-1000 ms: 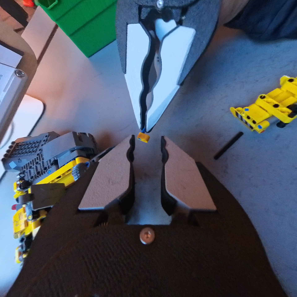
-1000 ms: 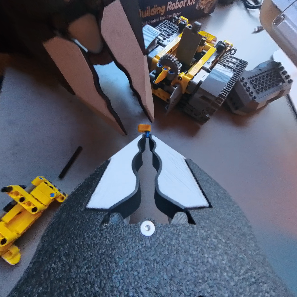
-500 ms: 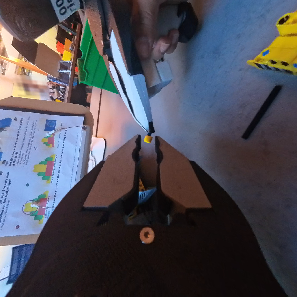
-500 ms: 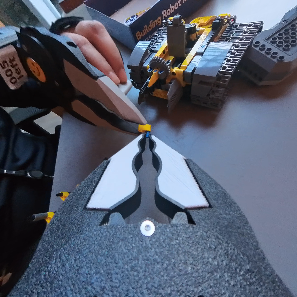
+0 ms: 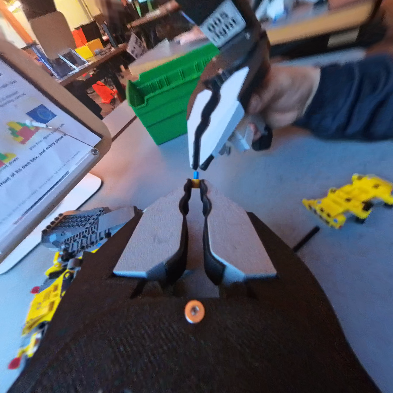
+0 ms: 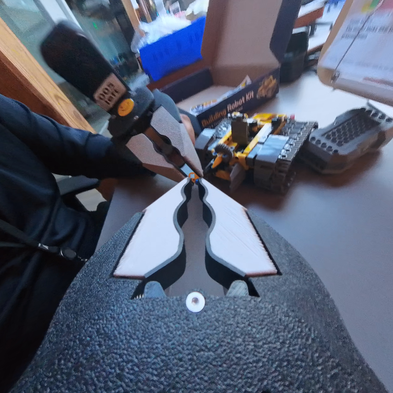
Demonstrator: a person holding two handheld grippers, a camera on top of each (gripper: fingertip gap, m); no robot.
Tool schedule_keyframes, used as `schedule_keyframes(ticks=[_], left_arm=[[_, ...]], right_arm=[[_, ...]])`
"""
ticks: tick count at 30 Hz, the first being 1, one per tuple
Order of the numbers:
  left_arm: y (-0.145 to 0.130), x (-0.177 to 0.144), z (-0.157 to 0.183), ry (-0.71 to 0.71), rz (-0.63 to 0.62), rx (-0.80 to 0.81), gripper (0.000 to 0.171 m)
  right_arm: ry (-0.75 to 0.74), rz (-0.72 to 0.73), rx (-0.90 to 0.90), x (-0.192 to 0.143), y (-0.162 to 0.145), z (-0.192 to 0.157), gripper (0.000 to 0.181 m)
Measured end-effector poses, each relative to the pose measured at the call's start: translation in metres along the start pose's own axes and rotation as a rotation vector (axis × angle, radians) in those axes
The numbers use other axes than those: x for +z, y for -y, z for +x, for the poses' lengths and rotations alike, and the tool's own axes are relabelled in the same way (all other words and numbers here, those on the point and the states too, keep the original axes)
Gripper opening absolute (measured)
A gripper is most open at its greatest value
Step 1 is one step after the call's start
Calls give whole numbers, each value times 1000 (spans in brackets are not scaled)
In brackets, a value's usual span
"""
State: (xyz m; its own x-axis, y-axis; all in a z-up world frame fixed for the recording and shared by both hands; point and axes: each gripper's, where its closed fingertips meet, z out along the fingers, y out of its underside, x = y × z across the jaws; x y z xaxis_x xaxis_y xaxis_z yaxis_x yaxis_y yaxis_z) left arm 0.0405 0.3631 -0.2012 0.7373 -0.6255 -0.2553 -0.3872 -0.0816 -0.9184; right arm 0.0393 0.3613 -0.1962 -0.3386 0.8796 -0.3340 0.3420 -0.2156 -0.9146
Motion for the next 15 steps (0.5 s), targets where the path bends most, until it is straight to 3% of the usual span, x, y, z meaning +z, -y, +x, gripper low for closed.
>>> schedule_keyframes(ticks=[4,7,15], left_arm=[[22,-8,-3,-63,170,-214,5],[18,-5,-1,-131,174,-340,6],[27,-10,-3,-178,259,-424,6]], right_arm=[[9,136,-17,-11,23,-3,3],[23,192,-45,-14,32,-9,4],[4,150,-58,-5,25,-8,8]])
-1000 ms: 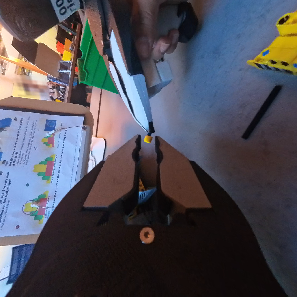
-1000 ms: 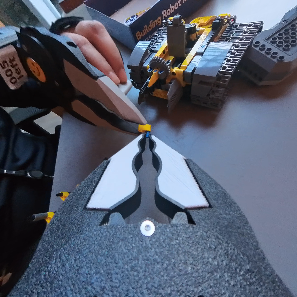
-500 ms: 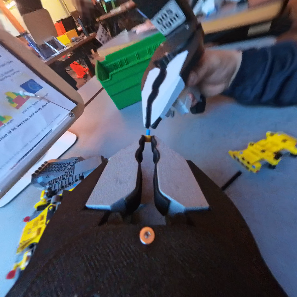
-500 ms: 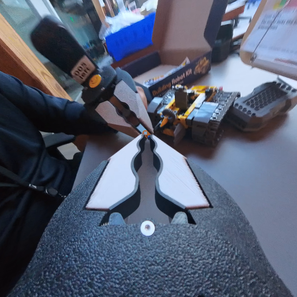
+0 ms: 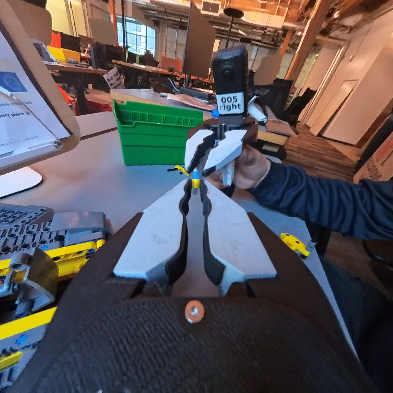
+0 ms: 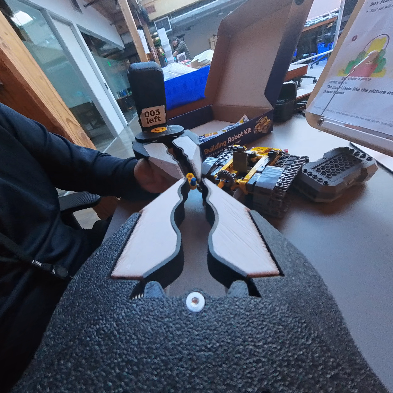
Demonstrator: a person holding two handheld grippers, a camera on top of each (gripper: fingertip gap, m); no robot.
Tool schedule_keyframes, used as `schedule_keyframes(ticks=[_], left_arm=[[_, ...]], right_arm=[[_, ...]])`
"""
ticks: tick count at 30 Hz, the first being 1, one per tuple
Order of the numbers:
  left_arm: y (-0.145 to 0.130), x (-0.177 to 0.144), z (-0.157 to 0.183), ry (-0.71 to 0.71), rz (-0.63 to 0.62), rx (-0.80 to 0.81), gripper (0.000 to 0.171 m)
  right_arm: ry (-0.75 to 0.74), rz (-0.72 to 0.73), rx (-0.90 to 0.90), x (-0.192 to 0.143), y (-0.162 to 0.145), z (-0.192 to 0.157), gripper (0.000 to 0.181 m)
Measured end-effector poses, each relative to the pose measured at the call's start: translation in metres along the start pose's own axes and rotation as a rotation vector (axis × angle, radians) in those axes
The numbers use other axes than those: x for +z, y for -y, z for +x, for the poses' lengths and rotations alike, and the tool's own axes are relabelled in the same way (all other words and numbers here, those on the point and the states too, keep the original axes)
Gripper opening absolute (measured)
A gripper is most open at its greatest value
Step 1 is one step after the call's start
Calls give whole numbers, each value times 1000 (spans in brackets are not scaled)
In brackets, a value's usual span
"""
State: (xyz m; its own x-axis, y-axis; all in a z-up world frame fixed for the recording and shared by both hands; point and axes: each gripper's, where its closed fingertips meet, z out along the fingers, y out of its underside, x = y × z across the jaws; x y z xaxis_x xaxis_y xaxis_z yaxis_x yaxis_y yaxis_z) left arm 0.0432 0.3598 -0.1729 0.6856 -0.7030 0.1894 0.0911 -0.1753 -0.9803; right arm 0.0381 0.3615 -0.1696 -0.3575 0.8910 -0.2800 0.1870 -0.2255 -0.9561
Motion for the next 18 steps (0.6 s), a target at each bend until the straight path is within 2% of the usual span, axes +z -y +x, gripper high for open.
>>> schedule_keyframes(ticks=[6,10,18], left_arm=[[5,0,3,-25,56,-65,6],[3,1,0,-17,41,-116,6],[-4,2,-1,48,-28,39,6]], right_arm=[[28,63,23,6,6,-5,1],[3,52,23,7,4,-2,1],[12,43,78,11,2,-3,1]])
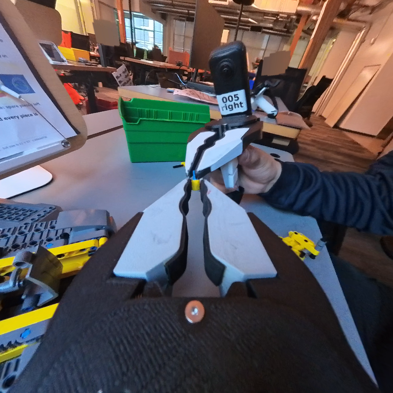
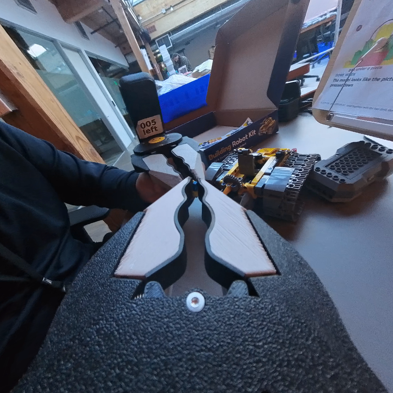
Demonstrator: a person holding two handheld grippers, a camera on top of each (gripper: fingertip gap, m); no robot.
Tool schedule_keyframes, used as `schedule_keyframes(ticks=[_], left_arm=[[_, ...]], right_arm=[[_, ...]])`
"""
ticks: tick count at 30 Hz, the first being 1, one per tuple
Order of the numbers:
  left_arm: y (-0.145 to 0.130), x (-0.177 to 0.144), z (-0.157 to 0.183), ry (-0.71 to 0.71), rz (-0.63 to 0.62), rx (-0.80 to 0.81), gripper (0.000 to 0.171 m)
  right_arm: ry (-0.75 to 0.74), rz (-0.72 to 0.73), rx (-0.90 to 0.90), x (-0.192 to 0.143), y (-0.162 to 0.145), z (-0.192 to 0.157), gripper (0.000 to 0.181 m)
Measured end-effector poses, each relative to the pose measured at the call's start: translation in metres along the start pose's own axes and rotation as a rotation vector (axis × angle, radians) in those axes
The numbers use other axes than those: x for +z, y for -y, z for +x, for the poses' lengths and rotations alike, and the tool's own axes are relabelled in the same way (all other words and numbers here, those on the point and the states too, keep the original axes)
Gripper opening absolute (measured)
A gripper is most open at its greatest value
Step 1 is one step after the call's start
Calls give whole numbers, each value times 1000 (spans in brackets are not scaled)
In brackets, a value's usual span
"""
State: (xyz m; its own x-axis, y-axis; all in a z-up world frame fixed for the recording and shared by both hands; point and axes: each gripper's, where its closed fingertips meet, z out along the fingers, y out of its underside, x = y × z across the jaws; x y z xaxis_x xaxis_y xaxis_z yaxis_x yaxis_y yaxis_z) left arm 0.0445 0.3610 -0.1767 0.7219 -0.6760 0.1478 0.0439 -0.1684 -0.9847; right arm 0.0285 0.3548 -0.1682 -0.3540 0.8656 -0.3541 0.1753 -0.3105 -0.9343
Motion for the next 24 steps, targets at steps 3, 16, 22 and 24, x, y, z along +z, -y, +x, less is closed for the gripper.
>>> schedule_keyframes(ticks=[3,16,22,24], left_arm=[[3,-1,-2,20,15,-9,6],[27,-4,-16,262,49,273,6],[32,-5,-8,40,166,-125,6],[30,-6,-10,76,144,-73,6]], right_arm=[[-8,31,11,2,4,0,1],[-130,204,37,5,32,6,0],[-106,240,26,5,38,-1,0],[-118,230,27,7,35,1,0]])
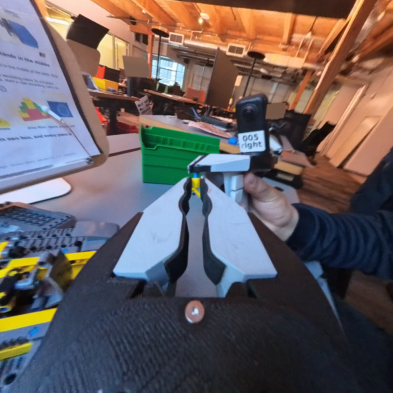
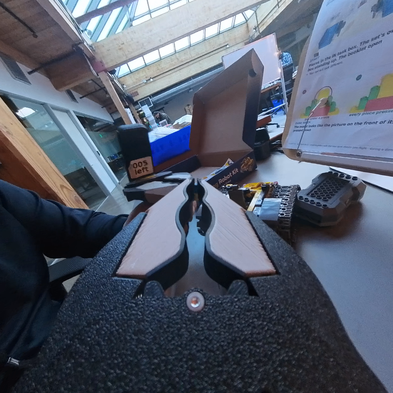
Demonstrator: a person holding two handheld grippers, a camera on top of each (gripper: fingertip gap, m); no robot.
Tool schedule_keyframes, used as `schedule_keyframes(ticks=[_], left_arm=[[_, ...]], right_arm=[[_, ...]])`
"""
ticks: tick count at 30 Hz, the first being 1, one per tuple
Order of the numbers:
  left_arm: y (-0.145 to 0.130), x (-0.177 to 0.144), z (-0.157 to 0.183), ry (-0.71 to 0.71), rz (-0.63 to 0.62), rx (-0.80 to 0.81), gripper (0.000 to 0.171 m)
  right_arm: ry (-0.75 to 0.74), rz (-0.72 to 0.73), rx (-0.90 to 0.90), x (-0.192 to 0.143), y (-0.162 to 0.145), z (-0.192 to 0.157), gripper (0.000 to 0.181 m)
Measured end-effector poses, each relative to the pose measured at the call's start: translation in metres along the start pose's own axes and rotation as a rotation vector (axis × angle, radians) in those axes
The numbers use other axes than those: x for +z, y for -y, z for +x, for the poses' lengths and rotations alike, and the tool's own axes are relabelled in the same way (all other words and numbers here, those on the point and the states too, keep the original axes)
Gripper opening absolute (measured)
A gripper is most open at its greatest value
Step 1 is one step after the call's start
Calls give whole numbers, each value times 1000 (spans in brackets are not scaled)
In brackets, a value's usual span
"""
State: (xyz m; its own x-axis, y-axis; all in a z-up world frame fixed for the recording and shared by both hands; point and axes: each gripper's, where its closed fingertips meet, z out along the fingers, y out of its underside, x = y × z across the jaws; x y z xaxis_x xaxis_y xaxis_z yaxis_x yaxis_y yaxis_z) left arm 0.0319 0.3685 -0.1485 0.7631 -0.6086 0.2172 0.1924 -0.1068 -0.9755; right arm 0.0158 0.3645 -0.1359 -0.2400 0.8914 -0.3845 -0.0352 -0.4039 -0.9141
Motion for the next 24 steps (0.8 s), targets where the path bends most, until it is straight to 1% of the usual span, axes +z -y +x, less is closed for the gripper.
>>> schedule_keyframes(ticks=[3,4,6,8,10,11,12,14,15,16,17,18,21,23,24], left_arm=[[-1,0,-3,99,-46,214,7],[-1,0,-3,108,-49,231,7],[-1,0,-2,72,-39,168,6],[-6,-1,2,27,-47,149,6],[-16,2,2,24,-96,161,6],[-23,3,1,21,-130,163,6],[-25,3,0,18,-139,156,6],[-26,2,-2,11,-138,144,6],[-29,2,-4,14,-160,139,6],[-30,1,-6,18,-166,136,6],[-28,0,-6,16,-160,132,6],[-28,0,-6,12,-158,124,6],[-26,0,-2,-3,-155,114,5],[-26,0,1,-13,-154,123,6],[-26,1,3,-17,-156,127,6]], right_arm=[[2,-4,14,1,-1,2,0],[6,-2,13,0,-1,2,0],[31,-27,2,0,-2,0,0],[47,-98,-43,-2,-7,-2,0],[-6,-188,-129,-9,-14,1,1],[-50,-199,-177,-15,-11,3,7],[-71,-195,-208,-24,-5,-1,21],[-7,-253,-198,-46,-9,-27,24],[13,-307,-173,-59,-18,-41,31],[-3,-377,-155,-72,-31,-50,42],[-34,-449,-150,-87,-47,-58,49],[-65,-507,-152,-101,-63,-67,52],[-136,-631,-112,-135,-108,-92,73],[-200,-673,-91,-147,-131,-94,76],[-218,-693,-79,-149,-141,-94,74]])
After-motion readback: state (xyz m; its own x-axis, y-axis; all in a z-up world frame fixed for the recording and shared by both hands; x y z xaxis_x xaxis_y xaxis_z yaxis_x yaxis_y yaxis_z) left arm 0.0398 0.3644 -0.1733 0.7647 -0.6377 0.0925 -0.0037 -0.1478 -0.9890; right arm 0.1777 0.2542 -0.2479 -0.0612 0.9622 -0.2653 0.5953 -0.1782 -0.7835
